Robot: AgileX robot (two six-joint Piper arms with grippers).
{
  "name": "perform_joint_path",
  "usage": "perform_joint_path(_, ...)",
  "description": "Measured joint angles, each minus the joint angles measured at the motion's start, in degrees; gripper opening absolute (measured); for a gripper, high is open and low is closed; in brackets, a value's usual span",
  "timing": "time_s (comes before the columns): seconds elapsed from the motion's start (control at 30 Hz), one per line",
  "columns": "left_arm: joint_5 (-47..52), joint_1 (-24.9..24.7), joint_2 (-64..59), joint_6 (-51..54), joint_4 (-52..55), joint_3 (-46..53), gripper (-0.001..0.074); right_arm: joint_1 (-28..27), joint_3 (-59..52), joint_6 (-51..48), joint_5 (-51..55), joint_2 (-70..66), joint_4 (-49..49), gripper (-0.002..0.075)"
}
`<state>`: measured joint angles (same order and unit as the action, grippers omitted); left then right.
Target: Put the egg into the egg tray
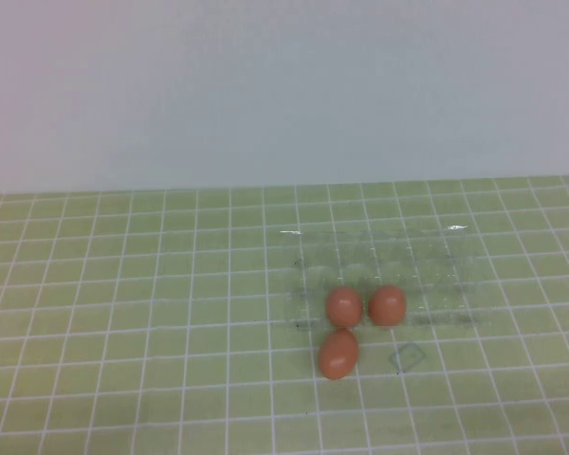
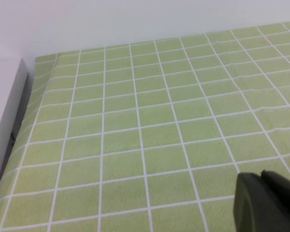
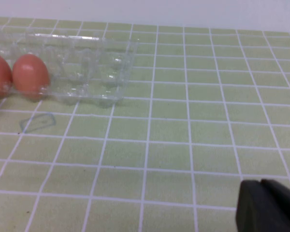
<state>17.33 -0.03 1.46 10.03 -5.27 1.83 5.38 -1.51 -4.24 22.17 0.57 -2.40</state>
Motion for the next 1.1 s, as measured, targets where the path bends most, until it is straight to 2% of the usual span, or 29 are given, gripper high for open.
perform_joint_path(1.1,0.0,0.0,0.0,0.0,0.0,0.0,0.0000,0.0,0.0,0.0,0.0,0.0,3.2,-0.0002)
